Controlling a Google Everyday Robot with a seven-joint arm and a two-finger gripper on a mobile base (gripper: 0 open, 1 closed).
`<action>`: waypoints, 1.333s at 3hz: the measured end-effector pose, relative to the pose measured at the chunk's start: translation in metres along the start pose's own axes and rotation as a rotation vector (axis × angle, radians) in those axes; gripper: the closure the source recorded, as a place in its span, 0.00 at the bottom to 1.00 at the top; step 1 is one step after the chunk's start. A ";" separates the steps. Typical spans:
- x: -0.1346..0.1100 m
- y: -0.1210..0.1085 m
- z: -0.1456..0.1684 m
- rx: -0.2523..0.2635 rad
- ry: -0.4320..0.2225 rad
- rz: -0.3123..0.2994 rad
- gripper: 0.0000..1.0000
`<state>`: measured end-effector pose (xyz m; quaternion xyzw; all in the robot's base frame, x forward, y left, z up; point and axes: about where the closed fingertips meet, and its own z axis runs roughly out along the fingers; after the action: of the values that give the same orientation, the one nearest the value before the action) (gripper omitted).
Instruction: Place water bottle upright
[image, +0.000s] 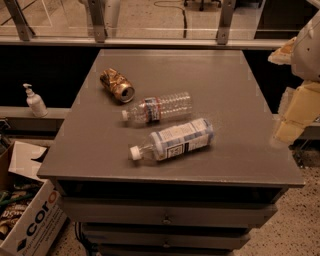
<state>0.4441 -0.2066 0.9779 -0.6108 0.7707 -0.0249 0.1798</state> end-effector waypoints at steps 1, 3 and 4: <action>-0.031 -0.003 0.008 0.009 -0.065 -0.057 0.00; -0.143 -0.022 0.077 -0.012 -0.182 -0.204 0.00; -0.143 -0.022 0.077 -0.011 -0.182 -0.204 0.00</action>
Offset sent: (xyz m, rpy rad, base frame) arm 0.0422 0.1210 -0.0164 0.0891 -0.0848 0.2526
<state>0.5151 -0.0619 0.9468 -0.6866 0.6854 0.0168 0.2419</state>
